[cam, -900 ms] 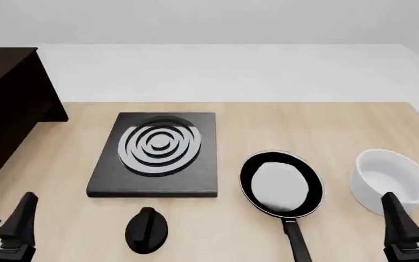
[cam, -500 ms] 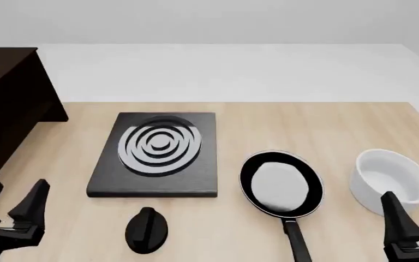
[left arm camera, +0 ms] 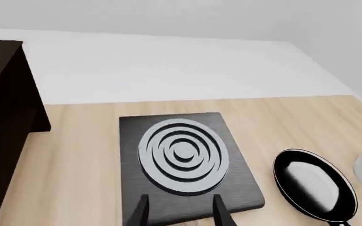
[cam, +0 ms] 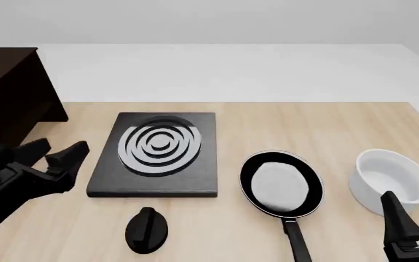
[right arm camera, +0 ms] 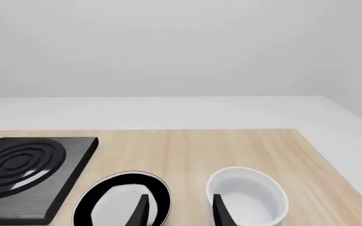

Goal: Put the frying pan under the cabinet shelf.

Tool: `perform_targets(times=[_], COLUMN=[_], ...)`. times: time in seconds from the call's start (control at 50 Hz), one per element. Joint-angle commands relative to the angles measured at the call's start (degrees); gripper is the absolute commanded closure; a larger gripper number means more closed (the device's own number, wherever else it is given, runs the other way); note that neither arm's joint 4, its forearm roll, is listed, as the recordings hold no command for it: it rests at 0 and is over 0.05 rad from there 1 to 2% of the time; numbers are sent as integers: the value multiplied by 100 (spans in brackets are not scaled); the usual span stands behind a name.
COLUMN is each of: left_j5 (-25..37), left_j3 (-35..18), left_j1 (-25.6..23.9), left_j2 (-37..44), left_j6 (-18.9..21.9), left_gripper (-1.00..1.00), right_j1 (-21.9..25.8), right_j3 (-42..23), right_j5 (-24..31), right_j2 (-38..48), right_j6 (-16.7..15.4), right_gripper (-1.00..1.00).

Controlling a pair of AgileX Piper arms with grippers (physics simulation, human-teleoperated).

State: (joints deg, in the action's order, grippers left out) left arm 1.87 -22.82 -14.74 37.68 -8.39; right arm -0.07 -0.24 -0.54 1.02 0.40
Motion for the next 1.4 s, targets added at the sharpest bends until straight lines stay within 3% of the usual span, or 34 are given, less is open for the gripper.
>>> perform_targets(times=[0.02,0.28,0.42,0.46,0.58,0.66,0.68,0.96,1.3,1.4], left_j5=[517,677,692,716,638,528,480,51,21,-66], left_j3=[-818,-1292,-1578,-1702,-1867,-1895,-1877,-1947,-2430,-2495], left_j1=[-756,-1402,-1694,-1744,-1988,-2132,-2248,-2612,-3056,-3078], left_j2=[800,1371,1689,1753,2088,2343,2431,3255,4099,4338], left_j6=[-373,-948,-921,-627,-697,-841,-1050,-1986,-2186,-2439], left_gripper=[-100,-100,-100,-100,-100,-100,-100,-100,-100,-100], right_j1=[0,0,-1,-3,-3,-3,-4,-4,-5,-6], right_j3=[-2,-3,-6,-8,-2,-8,-5,-3,-1,5], right_j5=[12,12,21,25,-1,20,12,-6,-54,-88], right_j2=[-12,-15,-19,-15,5,-14,-6,8,53,81], right_j6=[-5,-13,-8,5,5,-4,4,-7,-8,-7], right_gripper=[-100,-100,-100,-100,-100,-100,-100,-100,-100,-100])
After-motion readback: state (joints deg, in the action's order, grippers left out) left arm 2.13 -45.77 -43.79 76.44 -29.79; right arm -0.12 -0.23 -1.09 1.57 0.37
